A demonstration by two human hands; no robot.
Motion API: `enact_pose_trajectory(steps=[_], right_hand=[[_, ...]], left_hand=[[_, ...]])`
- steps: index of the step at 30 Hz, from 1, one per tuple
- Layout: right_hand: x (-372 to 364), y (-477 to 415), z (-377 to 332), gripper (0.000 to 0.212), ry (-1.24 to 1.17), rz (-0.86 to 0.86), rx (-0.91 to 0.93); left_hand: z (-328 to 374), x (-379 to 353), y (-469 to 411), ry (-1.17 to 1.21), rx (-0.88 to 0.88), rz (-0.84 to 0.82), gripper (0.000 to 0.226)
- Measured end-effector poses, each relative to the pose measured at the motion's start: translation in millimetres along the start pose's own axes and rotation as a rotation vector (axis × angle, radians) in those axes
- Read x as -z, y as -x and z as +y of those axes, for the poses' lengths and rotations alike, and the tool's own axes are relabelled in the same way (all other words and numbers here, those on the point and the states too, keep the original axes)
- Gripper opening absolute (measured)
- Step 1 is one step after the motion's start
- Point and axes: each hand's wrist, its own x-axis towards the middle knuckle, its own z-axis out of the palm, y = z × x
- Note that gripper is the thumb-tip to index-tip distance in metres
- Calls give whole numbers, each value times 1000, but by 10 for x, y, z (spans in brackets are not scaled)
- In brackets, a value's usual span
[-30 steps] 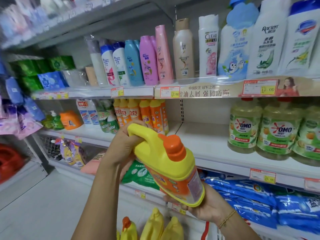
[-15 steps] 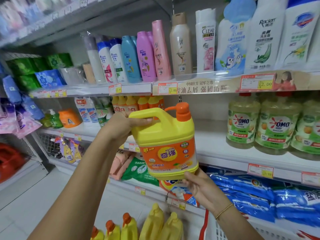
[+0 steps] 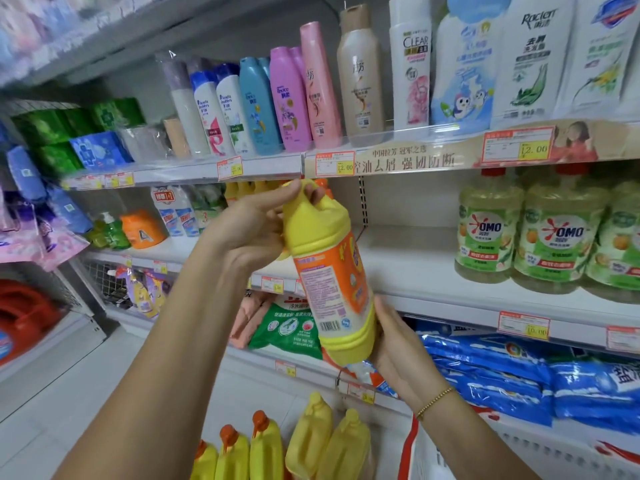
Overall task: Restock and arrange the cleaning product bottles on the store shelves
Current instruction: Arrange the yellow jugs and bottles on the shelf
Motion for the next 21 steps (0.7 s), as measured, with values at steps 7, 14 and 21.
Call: enact_pose_trajectory(steps=[7, 14, 21], right_hand=[[-240, 56, 54, 81, 710, 131, 442], [-141, 4, -216, 51, 760, 212, 621], [118, 30, -129, 94, 265, -195, 38]], left_hand=[[-55, -431, -78, 128, -98, 349, 12], [17, -467, 17, -366, -257, 129, 24], [-440, 324, 138, -636, -292, 360, 71]])
